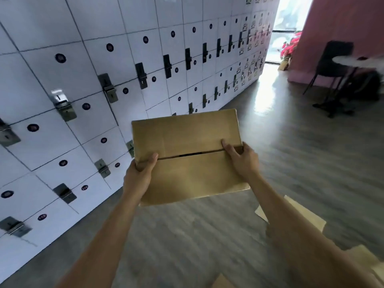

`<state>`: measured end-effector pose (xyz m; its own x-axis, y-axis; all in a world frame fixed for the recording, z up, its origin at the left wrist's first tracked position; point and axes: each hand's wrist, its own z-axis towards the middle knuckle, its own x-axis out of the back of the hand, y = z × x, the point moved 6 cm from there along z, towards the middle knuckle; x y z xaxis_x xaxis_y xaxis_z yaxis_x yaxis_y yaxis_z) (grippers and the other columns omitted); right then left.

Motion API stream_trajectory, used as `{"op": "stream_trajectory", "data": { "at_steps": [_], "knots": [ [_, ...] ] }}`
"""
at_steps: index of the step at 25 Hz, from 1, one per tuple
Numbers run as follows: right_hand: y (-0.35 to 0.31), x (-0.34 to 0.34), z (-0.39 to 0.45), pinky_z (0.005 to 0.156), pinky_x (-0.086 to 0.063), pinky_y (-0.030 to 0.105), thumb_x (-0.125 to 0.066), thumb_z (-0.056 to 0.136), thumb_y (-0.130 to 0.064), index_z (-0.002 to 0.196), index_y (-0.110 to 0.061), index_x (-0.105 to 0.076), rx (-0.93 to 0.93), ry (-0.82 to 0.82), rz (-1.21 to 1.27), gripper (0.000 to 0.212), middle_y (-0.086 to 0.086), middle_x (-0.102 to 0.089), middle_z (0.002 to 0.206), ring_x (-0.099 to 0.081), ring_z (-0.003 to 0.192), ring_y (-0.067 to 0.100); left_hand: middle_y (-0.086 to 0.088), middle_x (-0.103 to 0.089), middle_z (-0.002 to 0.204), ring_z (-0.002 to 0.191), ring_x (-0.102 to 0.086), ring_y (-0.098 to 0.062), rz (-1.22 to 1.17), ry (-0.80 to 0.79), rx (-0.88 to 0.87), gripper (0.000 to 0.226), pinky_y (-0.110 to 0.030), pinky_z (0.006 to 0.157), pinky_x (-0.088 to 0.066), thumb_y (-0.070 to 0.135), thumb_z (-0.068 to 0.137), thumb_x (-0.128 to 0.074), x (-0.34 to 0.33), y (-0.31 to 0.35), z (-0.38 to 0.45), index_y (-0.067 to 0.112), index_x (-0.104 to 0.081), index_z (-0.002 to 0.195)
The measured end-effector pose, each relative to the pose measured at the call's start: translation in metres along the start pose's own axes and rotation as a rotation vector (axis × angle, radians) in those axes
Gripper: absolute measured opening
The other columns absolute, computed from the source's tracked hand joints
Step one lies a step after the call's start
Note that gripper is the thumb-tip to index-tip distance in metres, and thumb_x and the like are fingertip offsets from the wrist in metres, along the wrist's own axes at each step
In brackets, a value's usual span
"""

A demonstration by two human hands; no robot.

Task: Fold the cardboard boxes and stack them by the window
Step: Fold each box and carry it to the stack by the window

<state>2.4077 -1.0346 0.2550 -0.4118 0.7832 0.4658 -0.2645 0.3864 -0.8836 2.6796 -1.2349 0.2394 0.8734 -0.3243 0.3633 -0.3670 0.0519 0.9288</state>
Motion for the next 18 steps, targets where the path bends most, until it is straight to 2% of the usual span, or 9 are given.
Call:
{"op": "stream_trajectory", "data": {
  "at_steps": [3,5,7,10,13,15,17,18],
  "knots": [
    [-0.006,-0.001,0.055,0.071,-0.045,0.029,-0.050,0.072,-0.088,0.116,-0.029,-0.062,-0.032,0.095,-0.040,0.075,-0.010,-0.061,0.098,-0.057,0.086,0.015,0.001,-0.059,0.129,0.120,-0.056,-0.027,-0.032,-0.076,-0.024,0.087,-0.047,0.102,-0.046,0.084,0.072,-0.059,-0.039,0.024,0.075,0.024,-0.052,0.135],
    [0.002,0.006,0.093,0.062,-0.041,0.023,-0.052,0.075,-0.086,0.112,-0.028,-0.061,-0.062,0.171,-0.061,0.069,-0.009,-0.060,0.097,-0.054,0.083,0.015,0.007,-0.059,0.118,0.113,-0.057,-0.023,-0.037,-0.157,-0.037,0.079,-0.041,0.095,-0.046,0.084,0.071,-0.058,-0.078,0.041,0.119,0.028,-0.054,0.126],
    [0.013,0.016,0.132,0.060,-0.040,0.026,-0.051,0.075,-0.086,0.113,-0.026,-0.062,-0.088,0.241,-0.079,0.071,-0.009,-0.059,0.094,-0.056,0.085,0.018,0.014,-0.058,0.106,0.104,-0.056,-0.018,-0.044,-0.237,-0.057,0.074,-0.036,0.087,-0.044,0.086,0.067,-0.057,-0.125,0.058,0.159,0.033,-0.053,0.118],
    [0.035,0.031,0.203,0.077,-0.048,0.036,-0.050,0.074,-0.087,0.118,-0.022,-0.060,-0.143,0.297,-0.065,0.079,-0.005,-0.062,0.100,-0.061,0.097,0.023,0.017,-0.056,0.097,0.095,-0.055,-0.014,-0.058,-0.317,-0.076,0.066,-0.034,0.083,-0.041,0.083,0.070,-0.060,-0.203,0.086,0.222,0.033,-0.053,0.113],
    [0.046,0.038,0.283,0.087,-0.053,0.040,-0.053,0.074,-0.086,0.123,-0.020,-0.060,-0.166,0.299,-0.005,0.082,-0.001,-0.067,0.110,-0.063,0.100,0.023,0.014,-0.053,0.096,0.093,-0.051,-0.015,-0.040,-0.335,-0.105,0.067,-0.035,0.082,-0.039,0.084,0.071,-0.059,-0.269,0.118,0.287,0.032,-0.052,0.113],
    [0.047,0.042,0.347,0.091,-0.053,0.045,-0.054,0.075,-0.084,0.120,-0.021,-0.063,-0.161,0.311,0.034,0.077,-0.001,-0.068,0.109,-0.063,0.101,0.023,0.013,-0.052,0.096,0.094,-0.049,-0.016,-0.030,-0.318,-0.118,0.073,-0.037,0.083,-0.039,0.090,0.066,-0.056,-0.310,0.143,0.336,0.034,-0.051,0.112],
    [0.041,0.044,0.402,0.091,-0.053,0.045,-0.056,0.077,-0.081,0.114,-0.022,-0.064,-0.158,0.317,0.016,0.071,-0.002,-0.069,0.105,-0.063,0.102,0.025,0.017,-0.049,0.092,0.096,-0.048,-0.017,-0.033,-0.288,-0.137,0.078,-0.037,0.085,-0.038,0.092,0.060,-0.053,-0.341,0.169,0.377,0.035,-0.052,0.112],
    [0.037,0.045,0.430,0.086,-0.053,0.042,-0.056,0.078,-0.080,0.108,-0.023,-0.064,-0.154,0.312,0.016,0.066,-0.005,-0.068,0.098,-0.063,0.100,0.024,0.019,-0.046,0.091,0.096,-0.048,-0.017,-0.037,-0.287,-0.142,0.080,-0.038,0.085,-0.038,0.092,0.059,-0.053,-0.356,0.182,0.397,0.033,-0.053,0.114]
  ]
}}
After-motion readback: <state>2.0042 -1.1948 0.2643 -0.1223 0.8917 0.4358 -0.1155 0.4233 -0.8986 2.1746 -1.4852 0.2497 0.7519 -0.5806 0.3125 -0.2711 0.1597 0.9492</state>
